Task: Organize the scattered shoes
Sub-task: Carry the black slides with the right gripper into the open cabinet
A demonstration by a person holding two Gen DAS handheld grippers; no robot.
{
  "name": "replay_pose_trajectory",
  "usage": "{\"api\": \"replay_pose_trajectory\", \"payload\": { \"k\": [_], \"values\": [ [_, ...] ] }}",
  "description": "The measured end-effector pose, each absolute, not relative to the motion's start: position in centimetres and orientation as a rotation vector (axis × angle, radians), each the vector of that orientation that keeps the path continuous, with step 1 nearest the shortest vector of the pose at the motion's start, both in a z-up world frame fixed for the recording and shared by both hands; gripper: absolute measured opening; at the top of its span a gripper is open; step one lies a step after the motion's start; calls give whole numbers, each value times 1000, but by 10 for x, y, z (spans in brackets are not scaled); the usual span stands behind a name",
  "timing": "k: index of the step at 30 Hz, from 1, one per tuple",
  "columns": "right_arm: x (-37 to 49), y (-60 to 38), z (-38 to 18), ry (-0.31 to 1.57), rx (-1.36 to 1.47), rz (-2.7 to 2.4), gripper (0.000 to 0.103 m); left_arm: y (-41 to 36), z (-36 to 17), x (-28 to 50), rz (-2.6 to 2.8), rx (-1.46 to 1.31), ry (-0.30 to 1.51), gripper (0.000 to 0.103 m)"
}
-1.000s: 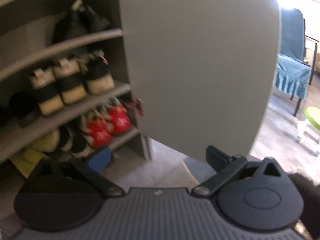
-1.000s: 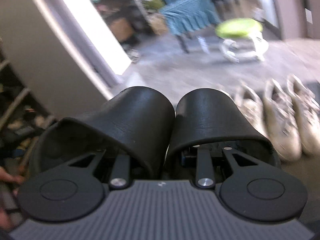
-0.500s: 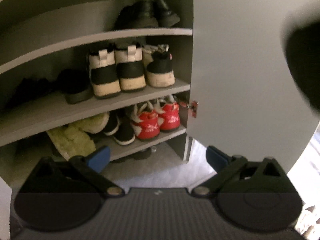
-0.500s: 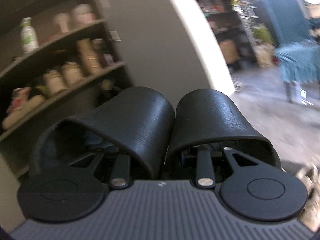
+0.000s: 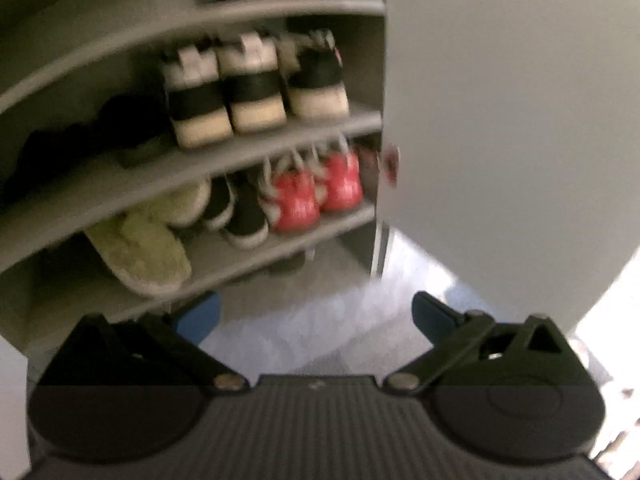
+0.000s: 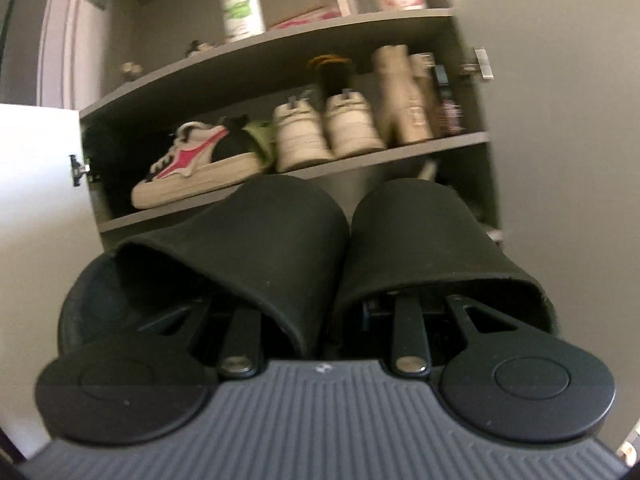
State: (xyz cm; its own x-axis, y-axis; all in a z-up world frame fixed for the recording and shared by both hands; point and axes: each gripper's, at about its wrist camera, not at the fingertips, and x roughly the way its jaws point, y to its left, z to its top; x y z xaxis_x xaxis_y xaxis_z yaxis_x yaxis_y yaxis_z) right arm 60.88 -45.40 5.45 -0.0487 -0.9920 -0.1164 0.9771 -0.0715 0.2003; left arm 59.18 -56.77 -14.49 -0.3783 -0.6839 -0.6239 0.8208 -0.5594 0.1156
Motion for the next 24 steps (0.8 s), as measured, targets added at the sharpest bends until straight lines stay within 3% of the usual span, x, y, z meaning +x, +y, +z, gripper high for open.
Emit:
{"api": "replay_pose_trajectory", "payload": {
  "k": [10, 24],
  "values": [
    [656, -564, 49, 44, 240, -1557, 31, -634, -133, 588, -1984, 816, 329, 103],
    [679, -680, 38, 142, 235, -1620, 32, -716, -140, 626, -1868, 740, 575, 103]
  ]
}}
